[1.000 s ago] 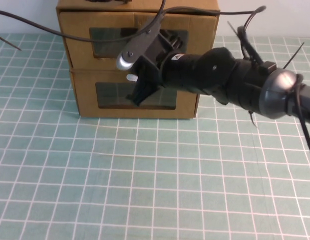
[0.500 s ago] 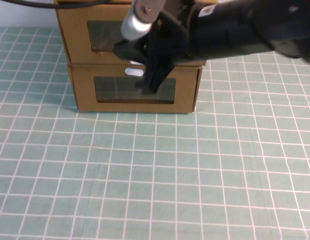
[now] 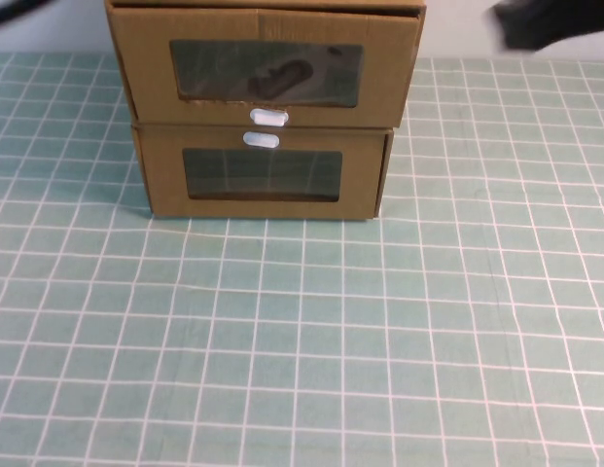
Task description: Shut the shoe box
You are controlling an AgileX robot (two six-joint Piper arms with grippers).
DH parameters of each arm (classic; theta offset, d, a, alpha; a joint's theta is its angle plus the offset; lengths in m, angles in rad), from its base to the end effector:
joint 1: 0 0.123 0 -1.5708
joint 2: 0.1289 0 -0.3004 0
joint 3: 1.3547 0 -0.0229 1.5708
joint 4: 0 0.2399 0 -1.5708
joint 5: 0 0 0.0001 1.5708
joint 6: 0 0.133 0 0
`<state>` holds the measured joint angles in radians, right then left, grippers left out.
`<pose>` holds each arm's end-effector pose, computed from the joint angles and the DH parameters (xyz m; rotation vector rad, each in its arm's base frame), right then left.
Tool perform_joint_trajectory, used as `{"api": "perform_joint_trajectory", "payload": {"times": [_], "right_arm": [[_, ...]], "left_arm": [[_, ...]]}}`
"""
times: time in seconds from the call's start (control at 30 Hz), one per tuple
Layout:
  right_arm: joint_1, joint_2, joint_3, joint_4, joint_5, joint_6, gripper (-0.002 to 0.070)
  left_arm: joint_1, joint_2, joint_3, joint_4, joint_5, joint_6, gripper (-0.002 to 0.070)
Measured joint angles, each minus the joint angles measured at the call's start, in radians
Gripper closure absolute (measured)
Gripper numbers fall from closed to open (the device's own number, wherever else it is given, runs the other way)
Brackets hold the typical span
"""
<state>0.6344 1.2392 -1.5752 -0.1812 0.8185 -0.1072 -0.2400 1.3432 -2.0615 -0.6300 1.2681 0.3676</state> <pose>0.2286 0.1465 0.4868 -0.7416 1.8108 0.1362 0.1973 -0.1253 0.5683 0.7567 1.7957 -0.6420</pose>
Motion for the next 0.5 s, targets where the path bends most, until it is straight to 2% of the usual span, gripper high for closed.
{"api": "perform_joint_trajectory", "payload": {"times": [0.13,0.27,0.4,0.5], "right_arm": [[-0.002,-0.148,0.048,-0.108,0.014,0.168,0.0690],[-0.002,-0.313,0.153,-0.128,0.015,0.264,0.0690],[-0.002,-0.480,0.352,-0.155,0.004,0.351,0.0690],[-0.002,-0.608,0.521,-0.242,-0.035,0.490,0.0690]], "left_arm": [[0.000,-0.153,0.176,0.034,0.002,-0.010,0.0680],[0.000,-0.327,0.404,0.056,-0.028,-0.018,0.0680],[0.000,-0.522,0.655,0.070,-0.113,-0.036,0.0680],[0.000,-0.672,0.835,0.109,-0.187,-0.094,0.0680]]}}
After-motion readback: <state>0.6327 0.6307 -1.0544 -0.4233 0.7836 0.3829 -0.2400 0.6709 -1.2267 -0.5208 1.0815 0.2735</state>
